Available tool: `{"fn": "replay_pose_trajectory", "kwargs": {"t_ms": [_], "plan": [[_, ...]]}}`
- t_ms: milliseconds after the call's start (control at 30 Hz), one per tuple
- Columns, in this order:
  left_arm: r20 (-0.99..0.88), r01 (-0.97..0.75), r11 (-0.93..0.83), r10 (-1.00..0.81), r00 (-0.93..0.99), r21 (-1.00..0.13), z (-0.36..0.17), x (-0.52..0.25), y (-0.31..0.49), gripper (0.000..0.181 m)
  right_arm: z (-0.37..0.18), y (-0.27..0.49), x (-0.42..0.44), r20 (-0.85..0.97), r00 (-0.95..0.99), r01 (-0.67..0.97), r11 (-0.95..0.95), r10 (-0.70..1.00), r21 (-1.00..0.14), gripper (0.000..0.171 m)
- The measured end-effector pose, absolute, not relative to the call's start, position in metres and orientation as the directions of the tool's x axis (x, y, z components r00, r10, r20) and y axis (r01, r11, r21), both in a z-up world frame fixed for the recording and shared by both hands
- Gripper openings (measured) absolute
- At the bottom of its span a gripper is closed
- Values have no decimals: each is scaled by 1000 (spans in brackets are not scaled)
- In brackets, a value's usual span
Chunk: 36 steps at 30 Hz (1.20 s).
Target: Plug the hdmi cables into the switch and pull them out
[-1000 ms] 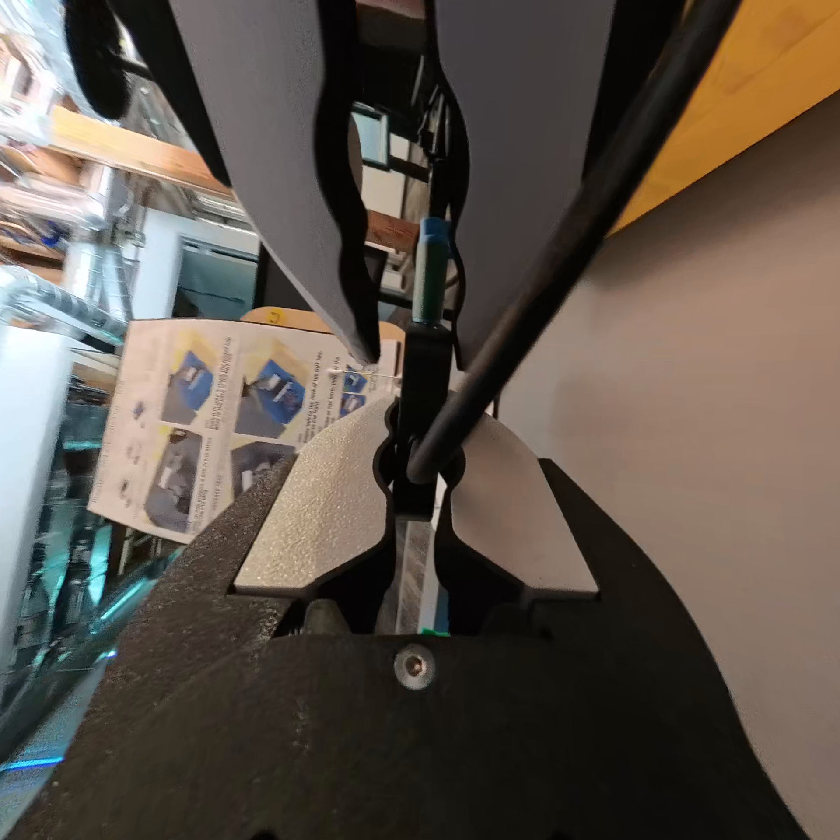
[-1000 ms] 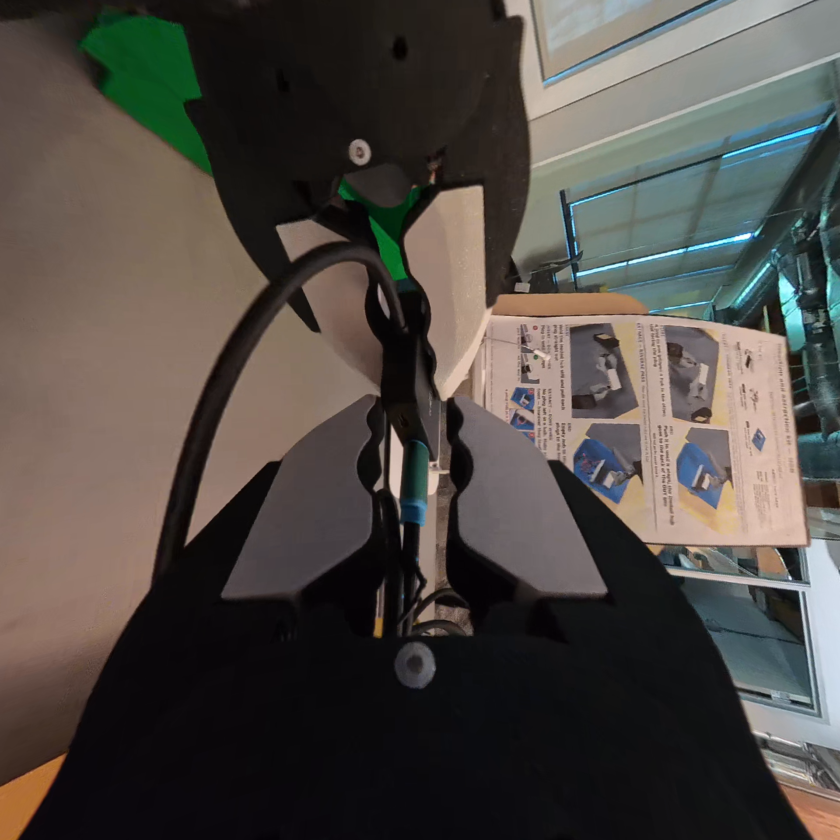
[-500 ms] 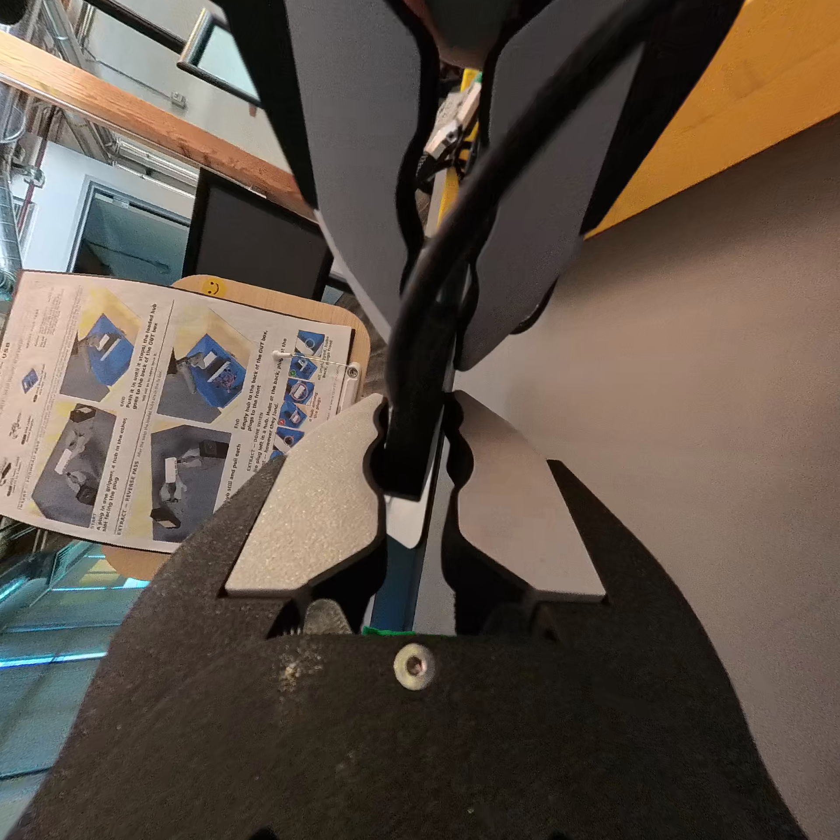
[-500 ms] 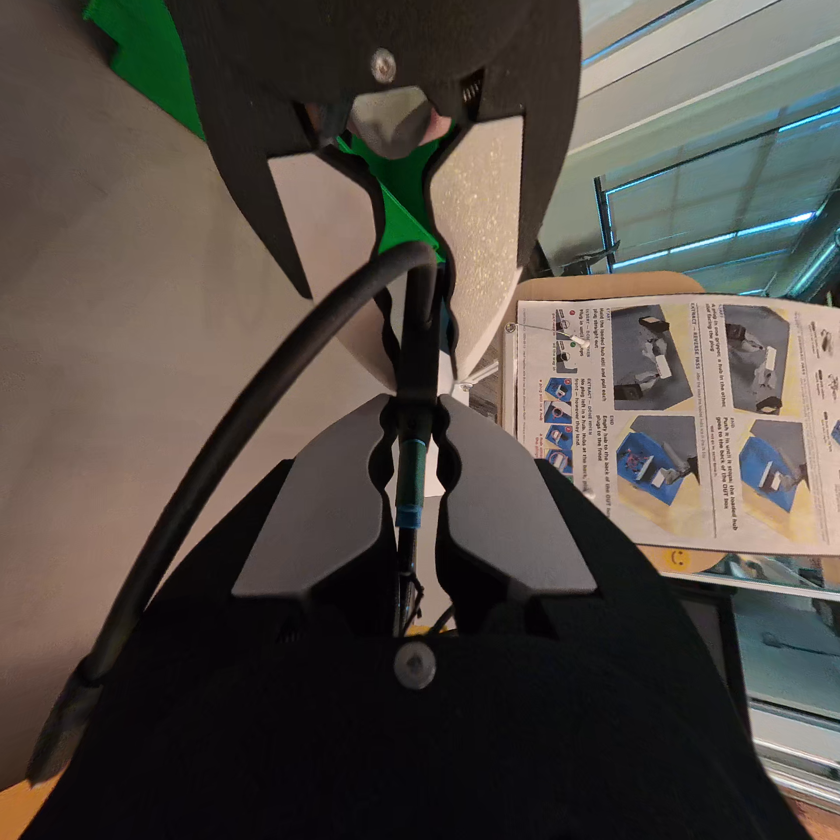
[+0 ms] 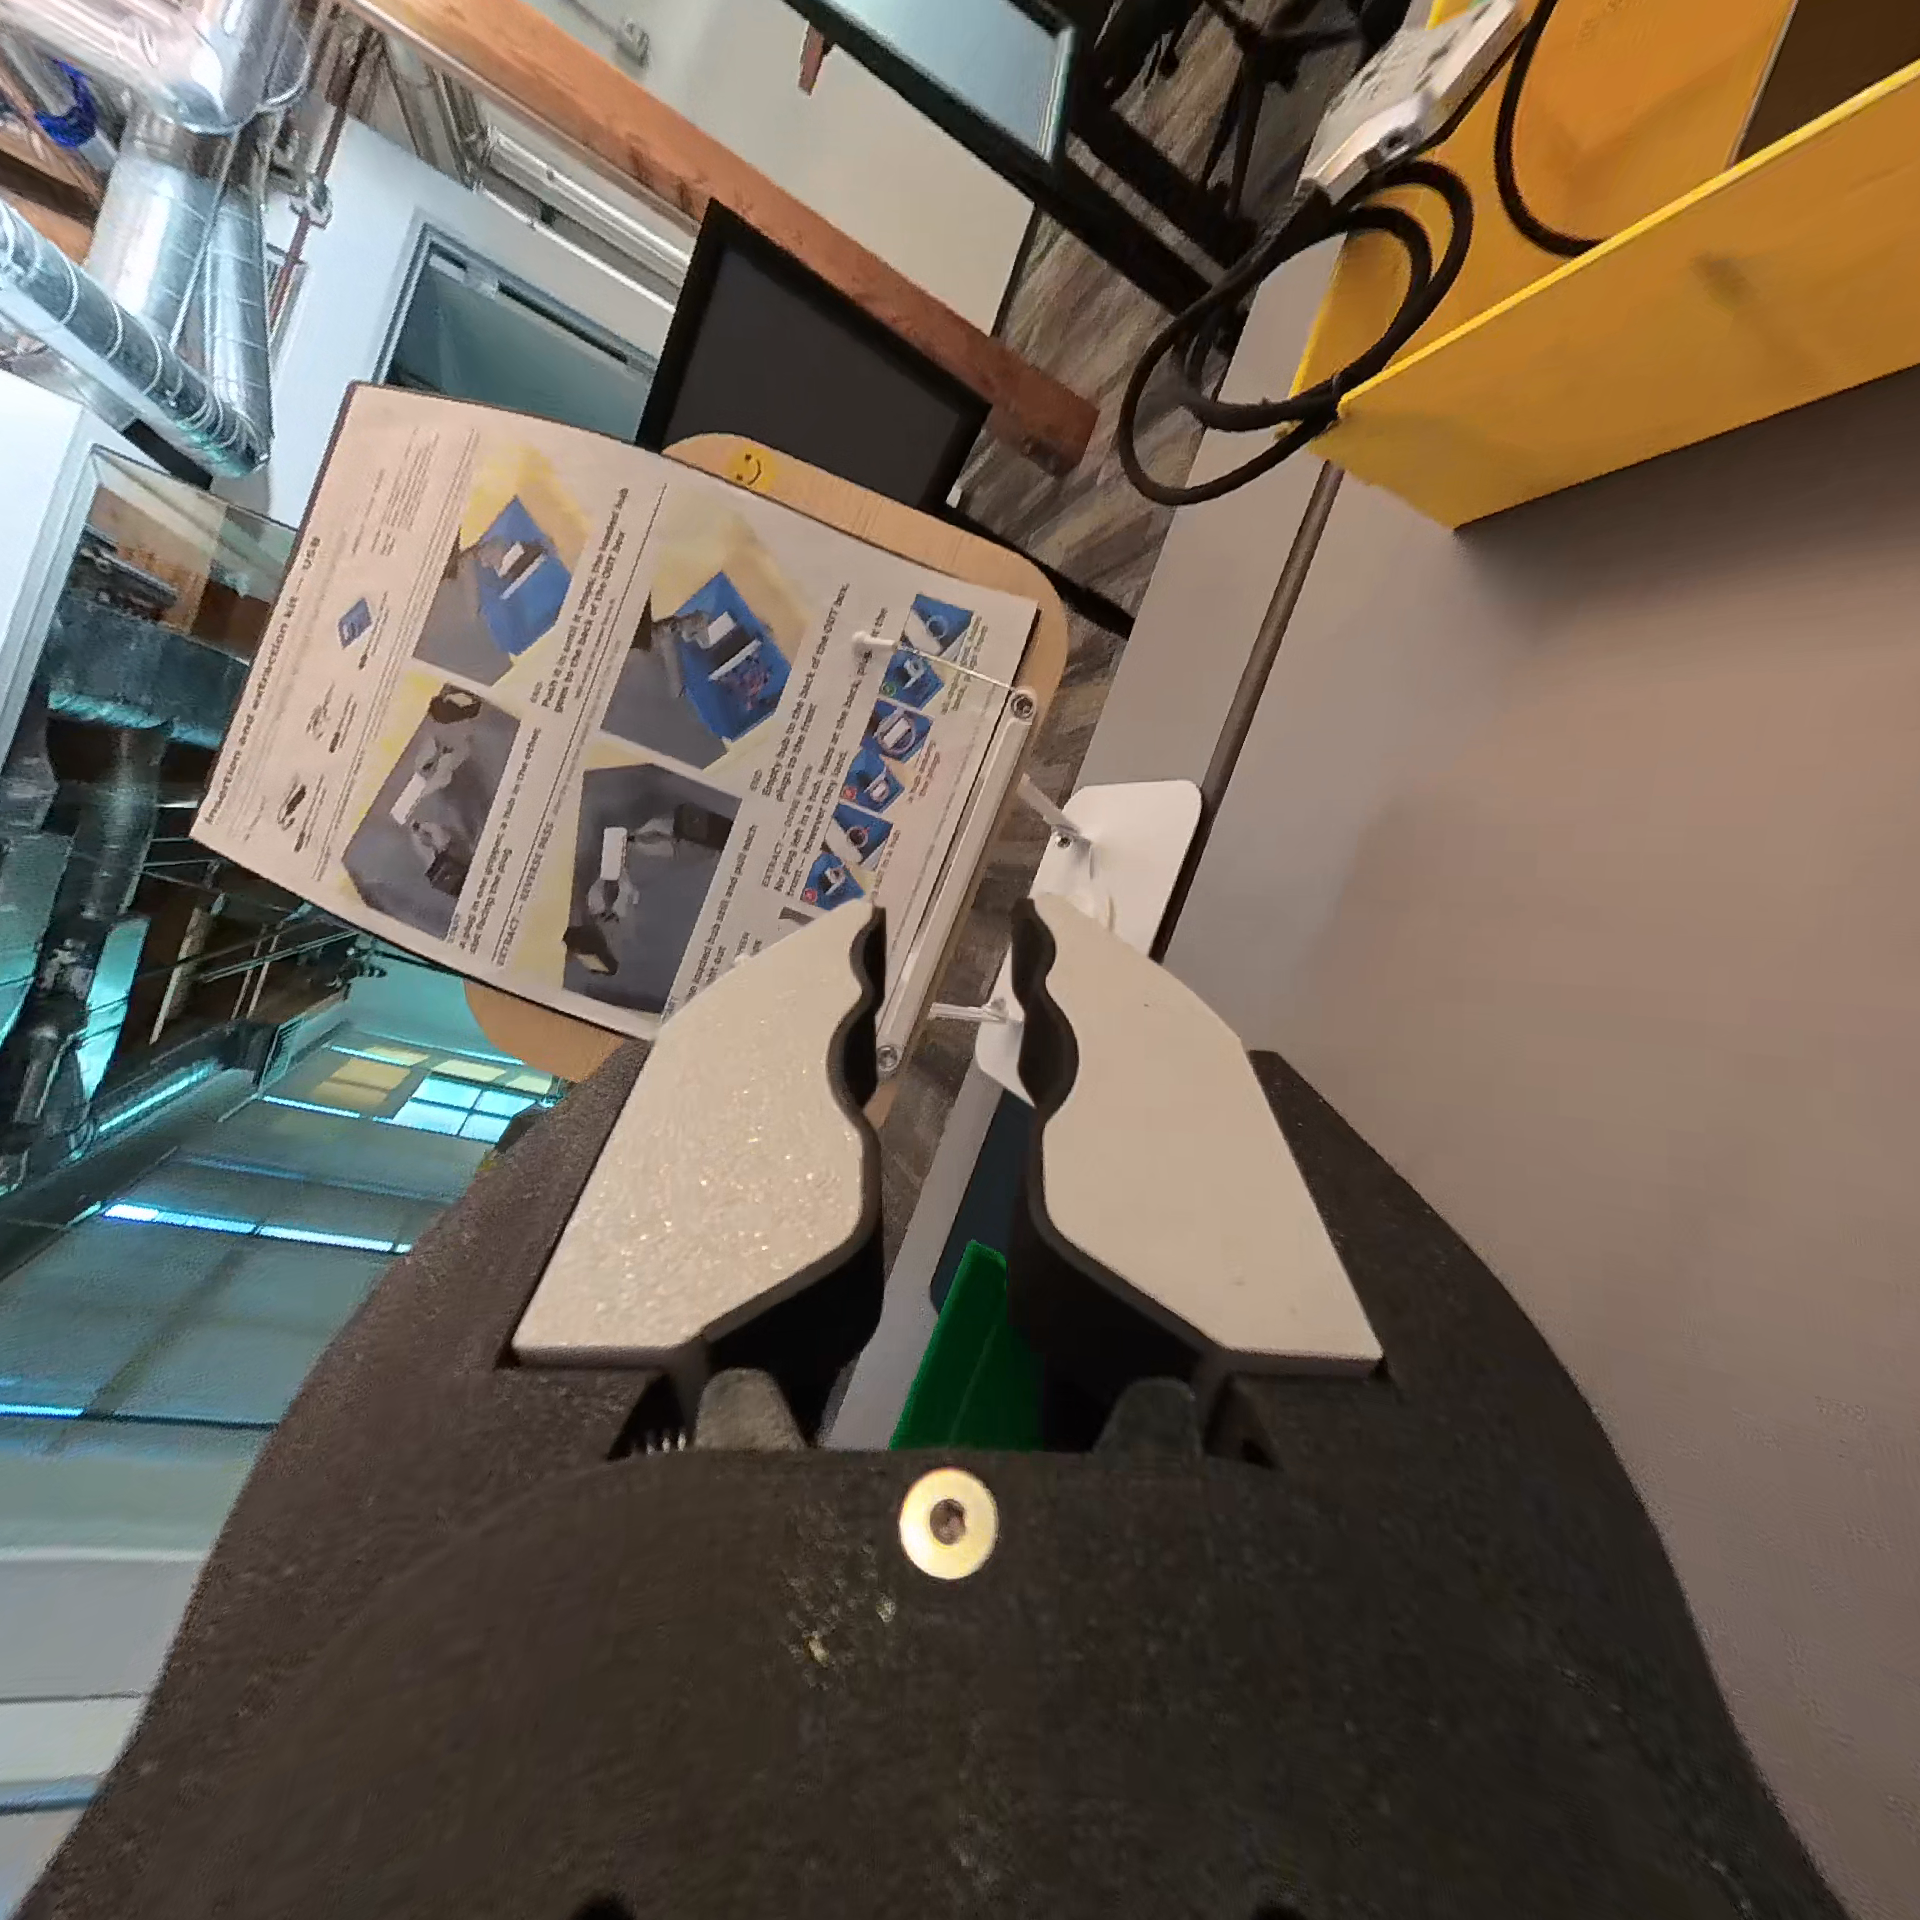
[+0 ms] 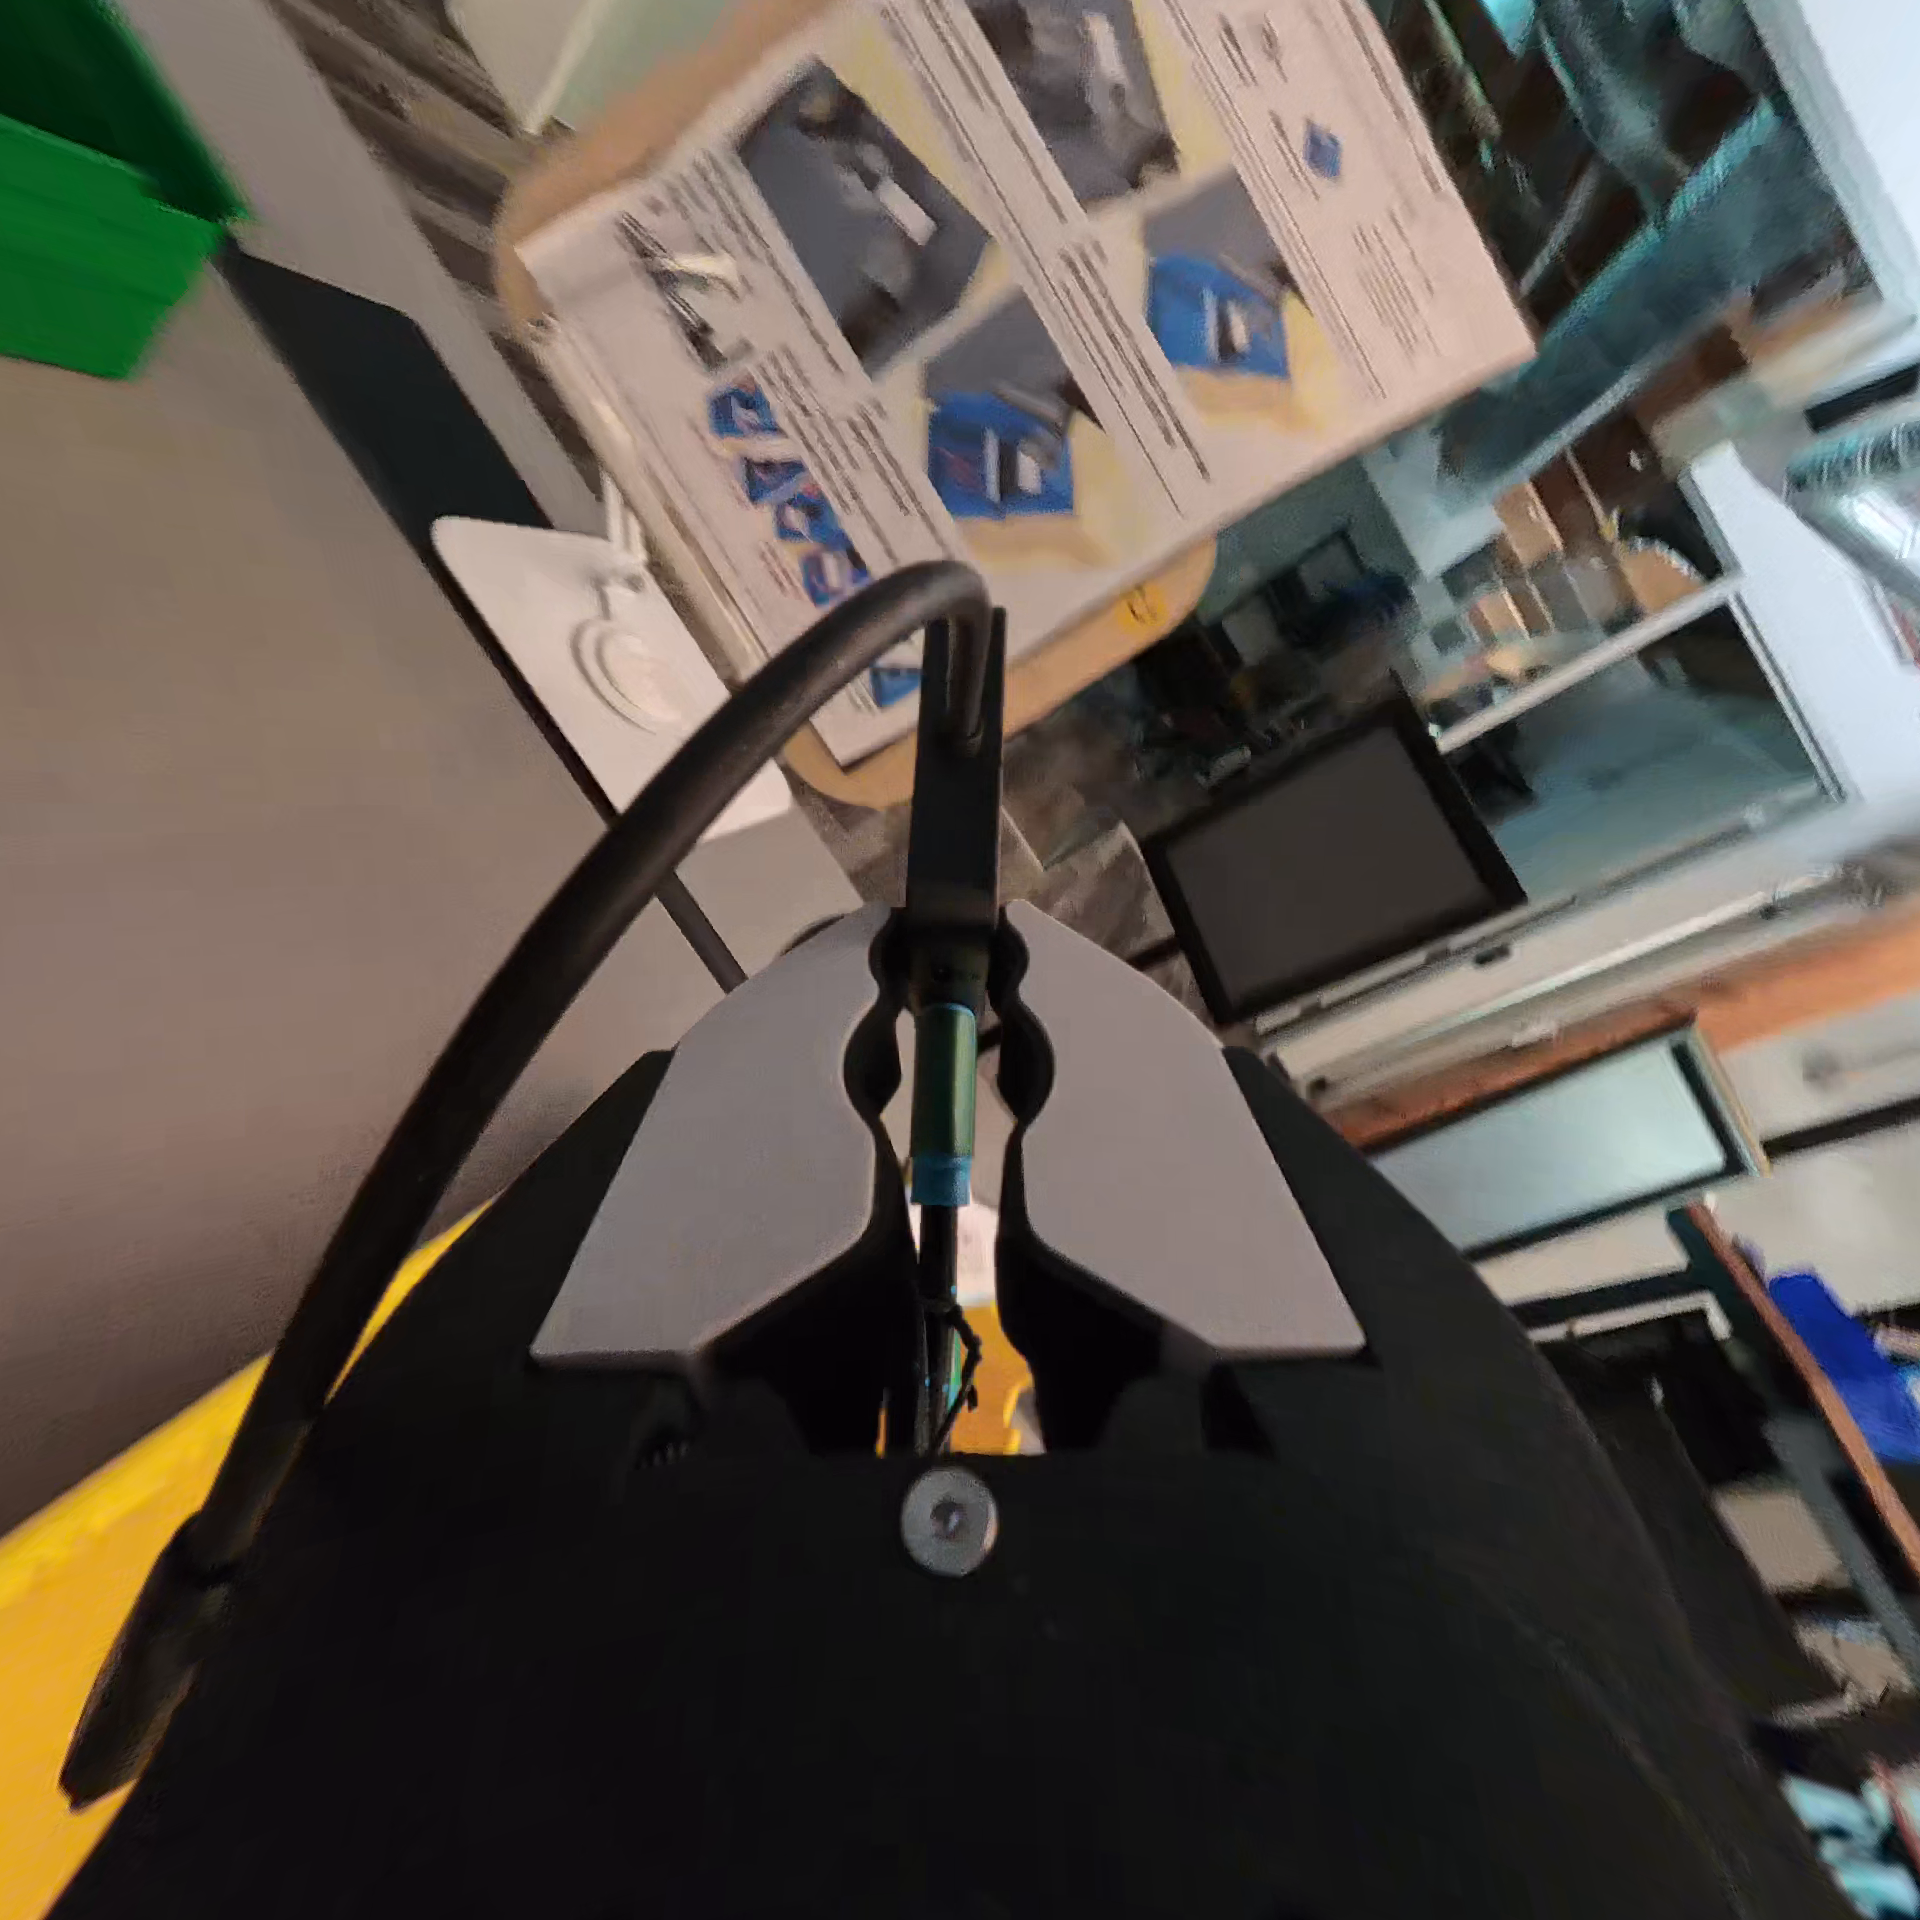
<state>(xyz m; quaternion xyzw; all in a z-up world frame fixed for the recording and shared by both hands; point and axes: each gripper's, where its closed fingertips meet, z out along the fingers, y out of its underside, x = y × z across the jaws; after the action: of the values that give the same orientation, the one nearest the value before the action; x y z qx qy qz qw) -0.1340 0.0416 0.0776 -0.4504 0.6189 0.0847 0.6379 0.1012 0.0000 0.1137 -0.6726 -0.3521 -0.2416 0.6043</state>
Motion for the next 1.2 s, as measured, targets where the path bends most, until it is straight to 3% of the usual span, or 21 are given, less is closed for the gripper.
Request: {"fn": "replay_pose_trajectory", "kwargs": {"t_ms": [200, 433, 533, 733, 867, 1033, 1200], "plan": [[-880, -693, 573, -432, 199, -438, 73, -134, 44, 21, 88, 13, 158, 619, 765, 642, -134, 180, -755, 15], [-881, -703, 564, -430, 197, -433, 73, -135, 46, 20, 76, 43, 221, 641, 766, 610, -271, -37, -744, 15], [-883, -715, 555, -427, 194, -426, 72, -137, 49, 20, 64, 57, 238, 687, 721, 627, -337, -92, -703, 15], [-886, -732, 543, -427, 183, -413, 68, -138, 53, 20, 73, 74, 227, 770, 632, 750, -182, -82, -635, 15], [-885, -739, 535, -428, 180, -409, 66, -137, 54, 20, 53, 84, 241, 817, 566, 767, -297, -106, -569, 15], [-888, -756, 524, -429, 164, -393, 60, -138, 56, 19, 21, 100, 215, 878, 478, 829, -345, 30, -440, 17], [-890, -758, 523, -425, 164, -390, 61, -138, 55, 19, -19, 111, 199, 893, 420, 860, -386, 164, -333, 30]]}}
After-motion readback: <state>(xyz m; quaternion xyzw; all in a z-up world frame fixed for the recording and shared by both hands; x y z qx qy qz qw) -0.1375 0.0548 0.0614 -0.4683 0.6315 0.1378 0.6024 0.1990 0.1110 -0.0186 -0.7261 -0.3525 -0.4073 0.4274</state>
